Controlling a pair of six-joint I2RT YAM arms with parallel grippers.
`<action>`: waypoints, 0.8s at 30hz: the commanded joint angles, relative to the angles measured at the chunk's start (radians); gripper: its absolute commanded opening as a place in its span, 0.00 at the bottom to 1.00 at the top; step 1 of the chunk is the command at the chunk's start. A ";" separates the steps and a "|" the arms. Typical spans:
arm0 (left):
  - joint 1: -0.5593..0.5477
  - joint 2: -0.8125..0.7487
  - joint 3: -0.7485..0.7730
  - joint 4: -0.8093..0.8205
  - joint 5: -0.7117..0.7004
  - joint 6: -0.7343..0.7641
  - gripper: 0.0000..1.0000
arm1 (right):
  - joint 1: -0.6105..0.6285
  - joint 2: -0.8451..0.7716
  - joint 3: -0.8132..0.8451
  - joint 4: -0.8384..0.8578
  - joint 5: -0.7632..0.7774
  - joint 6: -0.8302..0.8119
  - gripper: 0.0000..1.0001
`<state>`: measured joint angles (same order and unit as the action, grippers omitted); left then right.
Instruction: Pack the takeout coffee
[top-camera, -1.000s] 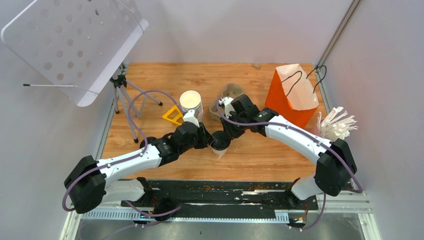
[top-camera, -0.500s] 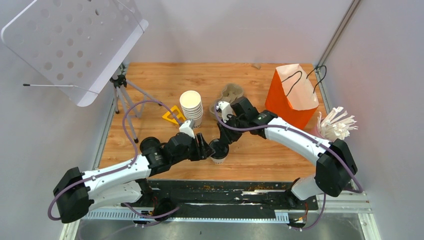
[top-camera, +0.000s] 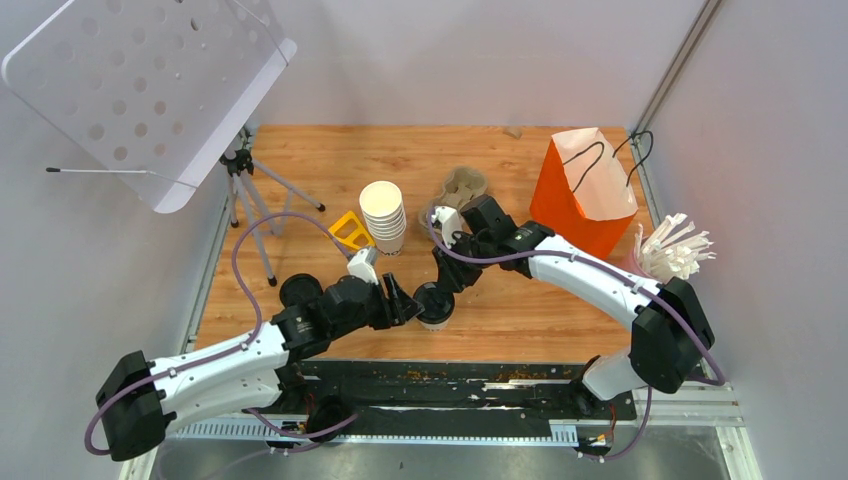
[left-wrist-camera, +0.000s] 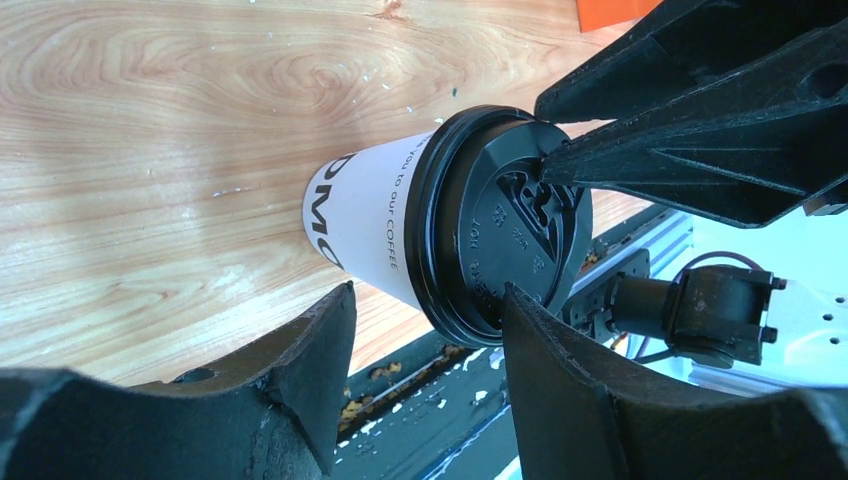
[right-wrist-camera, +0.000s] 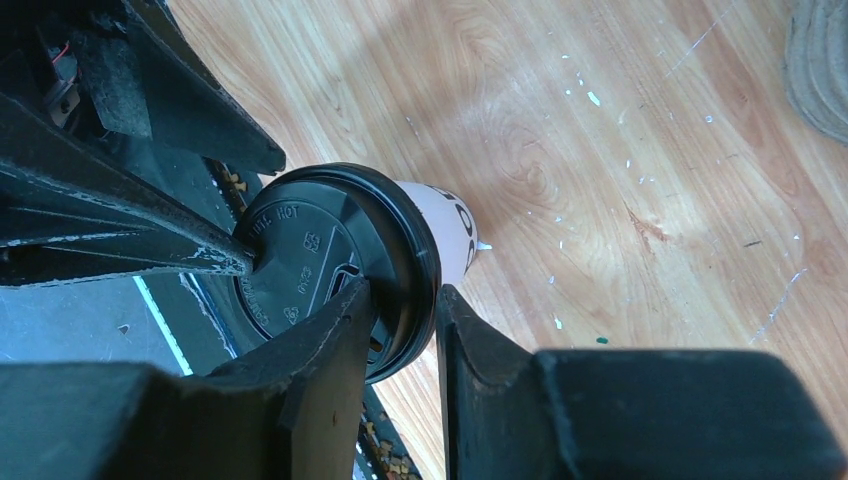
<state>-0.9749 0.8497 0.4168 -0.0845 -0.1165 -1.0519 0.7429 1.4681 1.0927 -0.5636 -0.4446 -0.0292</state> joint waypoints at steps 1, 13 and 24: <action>-0.005 -0.005 -0.030 -0.006 0.041 -0.037 0.62 | 0.000 -0.005 -0.028 0.003 0.023 -0.019 0.31; -0.005 -0.024 -0.135 0.186 0.106 -0.130 0.60 | 0.000 -0.016 -0.066 0.034 0.060 0.002 0.31; -0.004 0.025 -0.125 0.011 0.085 -0.141 0.42 | 0.000 -0.055 -0.158 0.091 0.083 0.023 0.31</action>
<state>-0.9737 0.8433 0.3134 0.0891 -0.0422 -1.2083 0.7437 1.4223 1.0000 -0.4576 -0.4408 0.0055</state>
